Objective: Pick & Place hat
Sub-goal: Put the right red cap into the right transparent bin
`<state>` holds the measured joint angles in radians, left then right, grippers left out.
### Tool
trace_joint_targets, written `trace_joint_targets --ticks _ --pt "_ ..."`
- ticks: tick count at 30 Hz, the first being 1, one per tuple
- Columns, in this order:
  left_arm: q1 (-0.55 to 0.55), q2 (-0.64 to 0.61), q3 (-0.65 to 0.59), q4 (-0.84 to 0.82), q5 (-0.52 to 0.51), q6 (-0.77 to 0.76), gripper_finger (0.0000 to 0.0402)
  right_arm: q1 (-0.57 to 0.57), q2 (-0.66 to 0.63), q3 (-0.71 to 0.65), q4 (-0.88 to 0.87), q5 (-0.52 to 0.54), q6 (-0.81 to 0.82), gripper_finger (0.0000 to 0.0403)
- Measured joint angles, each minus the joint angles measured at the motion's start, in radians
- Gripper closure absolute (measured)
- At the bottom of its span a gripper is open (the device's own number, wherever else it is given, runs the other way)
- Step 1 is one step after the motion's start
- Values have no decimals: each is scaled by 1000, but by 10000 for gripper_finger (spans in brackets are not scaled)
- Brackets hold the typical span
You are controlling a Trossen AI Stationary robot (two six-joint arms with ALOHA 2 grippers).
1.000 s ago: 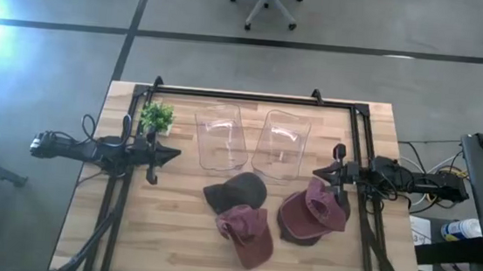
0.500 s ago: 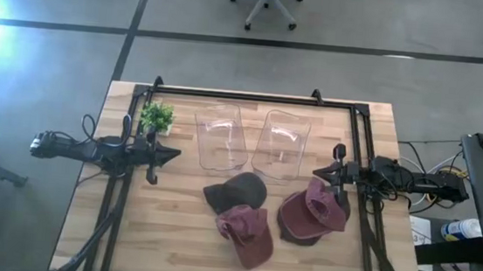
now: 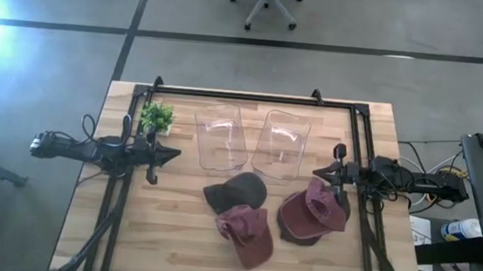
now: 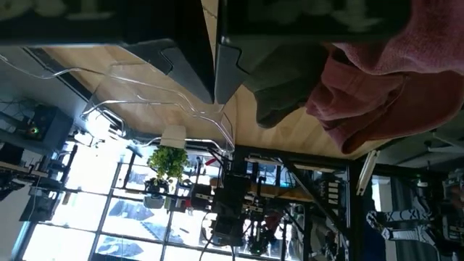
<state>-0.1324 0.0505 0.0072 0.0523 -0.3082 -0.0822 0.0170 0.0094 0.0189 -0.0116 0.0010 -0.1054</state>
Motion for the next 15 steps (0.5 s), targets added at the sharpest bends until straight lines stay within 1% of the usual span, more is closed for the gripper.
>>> trace_joint_targets --ticks 2,4,6,8,11,13,15 --pt "0 0 0 0 0 6 401 0 0 0 1 0 -1 394" --pt "0 0 0 0 -2 76 401 0 0 0 2 6 -4 394" --pt "0 0 0 6 -2 156 401 0 0 0 2 20 78 394" --pt "0 0 0 23 -6 163 401 0 0 0 5 29 227 394" --pt "0 -1 0 127 -4 44 401 0 1 0 28 29 442 394" --pt "0 0 0 183 -3 -87 401 0 1 0 74 29 582 394" --pt "0 0 0 239 1 -251 401 0 1 0 147 39 728 394"
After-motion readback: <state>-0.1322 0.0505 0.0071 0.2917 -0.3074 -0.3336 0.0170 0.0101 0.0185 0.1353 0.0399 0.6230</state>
